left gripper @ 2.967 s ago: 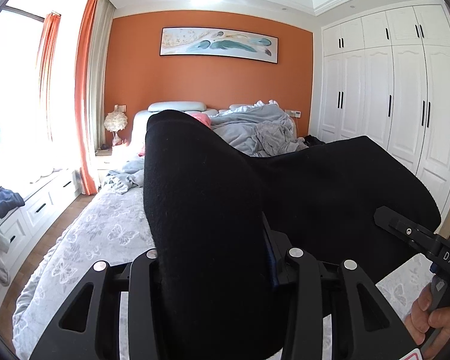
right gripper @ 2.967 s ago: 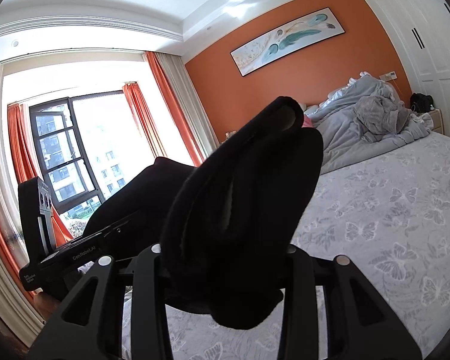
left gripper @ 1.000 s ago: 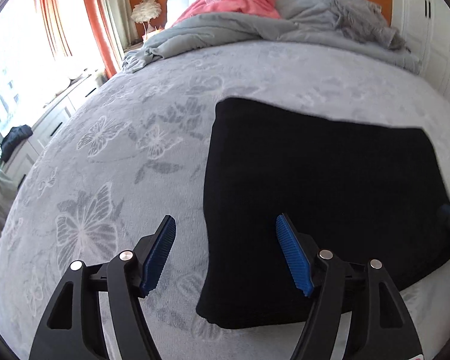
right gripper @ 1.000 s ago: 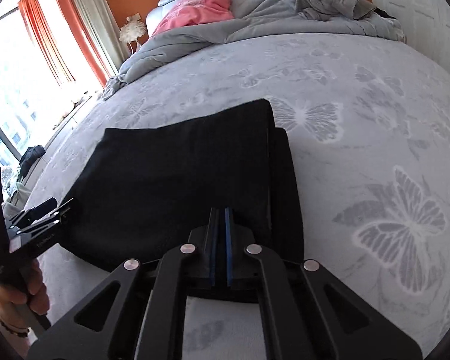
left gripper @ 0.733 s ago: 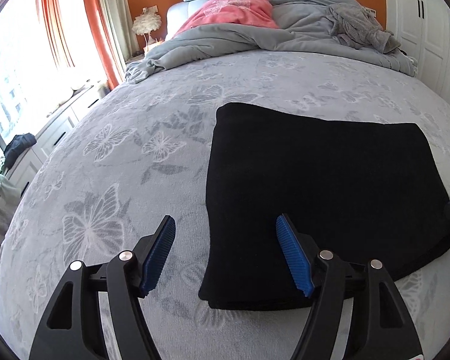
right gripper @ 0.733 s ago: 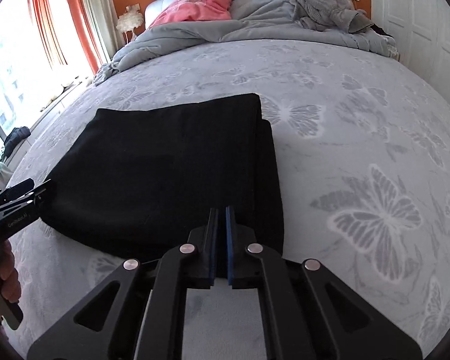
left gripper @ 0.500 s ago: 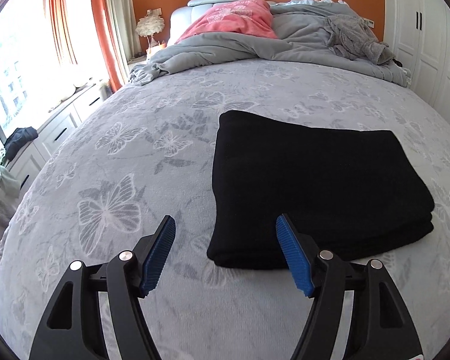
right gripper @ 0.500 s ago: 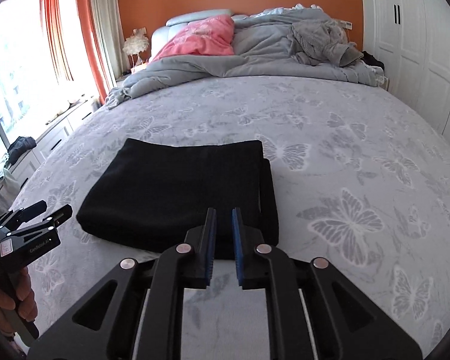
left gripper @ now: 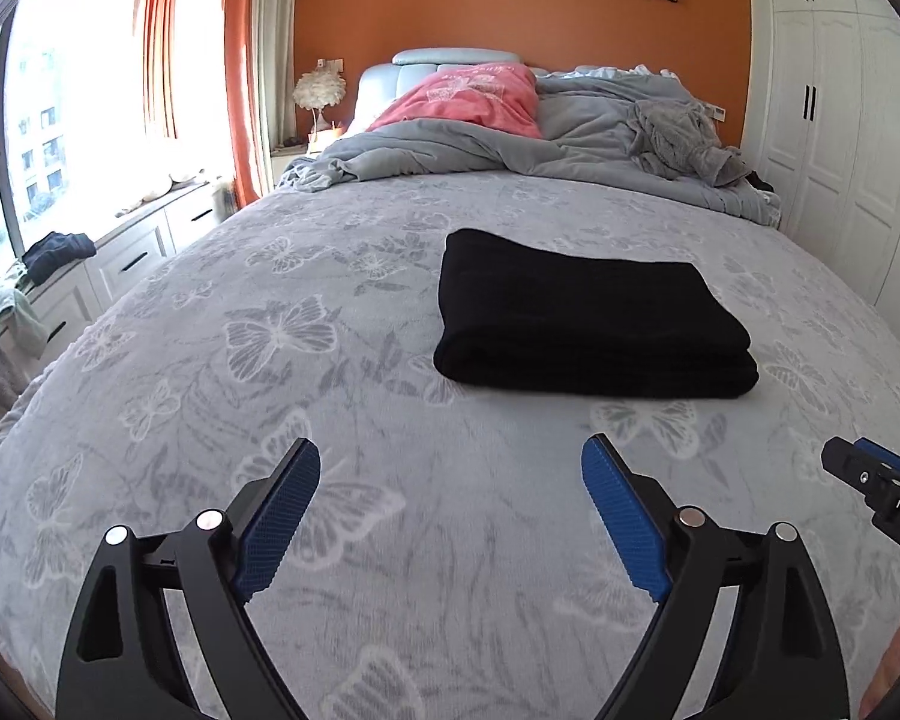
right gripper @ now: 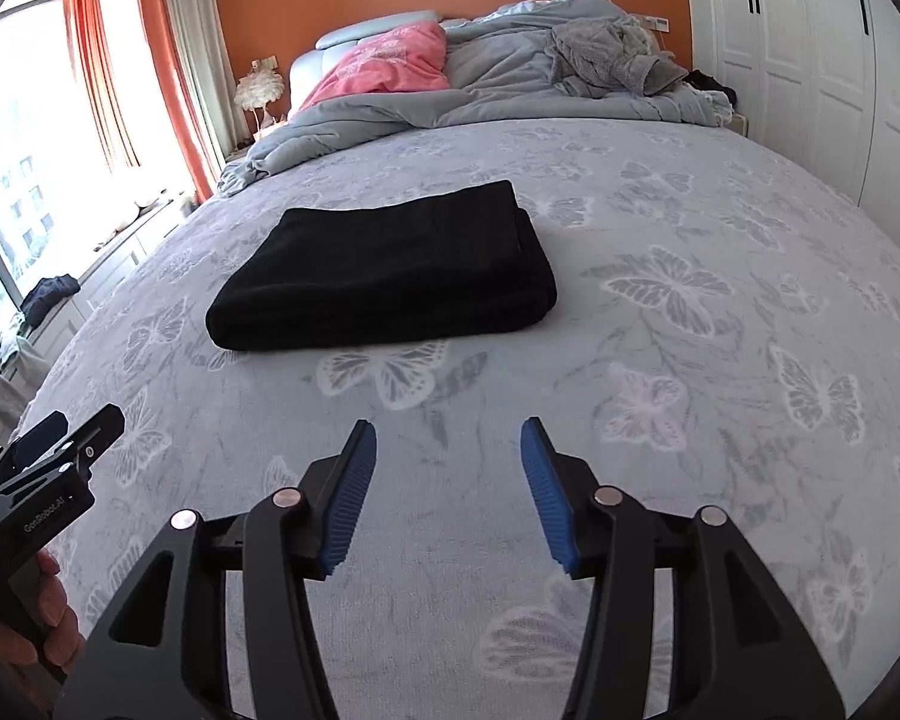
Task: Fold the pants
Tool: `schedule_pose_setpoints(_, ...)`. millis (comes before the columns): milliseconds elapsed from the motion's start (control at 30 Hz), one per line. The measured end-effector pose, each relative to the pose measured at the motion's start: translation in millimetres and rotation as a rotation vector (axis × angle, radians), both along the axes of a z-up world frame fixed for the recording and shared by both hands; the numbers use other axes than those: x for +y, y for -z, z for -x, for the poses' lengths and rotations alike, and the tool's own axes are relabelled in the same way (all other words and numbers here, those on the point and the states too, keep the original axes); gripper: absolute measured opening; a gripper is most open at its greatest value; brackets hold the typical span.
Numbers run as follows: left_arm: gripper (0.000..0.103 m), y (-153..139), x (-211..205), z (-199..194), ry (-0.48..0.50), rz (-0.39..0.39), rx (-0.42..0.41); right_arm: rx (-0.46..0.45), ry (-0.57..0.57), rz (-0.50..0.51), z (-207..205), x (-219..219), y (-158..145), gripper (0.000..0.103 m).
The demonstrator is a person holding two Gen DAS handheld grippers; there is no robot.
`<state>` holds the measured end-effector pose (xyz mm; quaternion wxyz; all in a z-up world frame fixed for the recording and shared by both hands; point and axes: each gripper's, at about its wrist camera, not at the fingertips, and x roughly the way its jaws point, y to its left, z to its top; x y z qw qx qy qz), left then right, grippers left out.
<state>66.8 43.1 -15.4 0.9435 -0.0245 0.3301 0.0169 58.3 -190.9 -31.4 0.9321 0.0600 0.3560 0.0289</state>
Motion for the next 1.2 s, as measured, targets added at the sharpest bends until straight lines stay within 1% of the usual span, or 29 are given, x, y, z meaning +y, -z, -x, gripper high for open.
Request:
schedule_pose_setpoints(33,0.087,5.2,0.4,1.6,-0.008,-0.002,0.009,-0.013,0.006,0.019,3.3,1.1,0.5,0.061)
schedule_pose_setpoints(100,0.087,13.3,0.0,6.4,-0.003,-0.011,0.000,-0.026,0.009,0.040,10.7,1.8,2.6,0.062)
schedule_pose_setpoints(167,0.087,20.0,-0.4,11.3,-0.006,-0.045,-0.010,-0.025,0.009,0.042,13.1,1.2,5.7,0.062)
schedule_pose_setpoints(267,0.087,28.6,0.8,13.5,0.004,-0.074,0.002,-0.017,0.022,0.054,13.4,-0.3,11.4,0.063)
schedule_pose_setpoints(300,0.087,30.6,1.7,14.1,0.002,-0.080,-0.003,-0.012,0.026,0.052,13.1,-1.4,13.0,0.064)
schedule_pose_setpoints(367,0.087,34.5,2.8,14.1,-0.007,-0.089,-0.008,-0.010,0.029,0.046,13.4,-3.6,15.8,0.069)
schedule_pose_setpoints(433,0.087,38.4,4.3,13.0,-0.002,-0.077,0.002,-0.026,0.038,0.054,15.6,-4.7,17.5,0.070)
schedule_pose_setpoints(533,0.087,41.4,5.1,12.5,-0.005,-0.067,0.002,-0.040,0.039,0.070,17.7,-3.8,23.6,0.070)
schedule_pose_setpoints(633,0.087,42.6,4.7,12.0,-0.010,-0.075,-0.008,-0.047,0.038,0.096,18.7,-1.2,33.0,0.070)
schedule_pose_setpoints(800,0.087,47.4,3.5,9.2,-0.011,-0.074,-0.001,-0.087,0.036,0.148,22.4,3.1,47.2,0.070)
schedule_pose_setpoints(933,0.087,51.7,1.0,7.9,-0.016,-0.093,-0.002,-0.083,0.035,0.143,21.0,1.9,52.8,0.070)
schedule_pose_setpoints(1133,0.087,56.8,-2.2,5.9,-0.016,-0.102,0.007,-0.064,0.043,0.137,17.5,-0.5,57.6,0.071)
schedule_pose_setpoints(1200,0.087,57.9,-2.1,5.4,-0.016,-0.100,0.011,-0.062,0.049,0.133,17.2,-2.0,58.1,0.072)
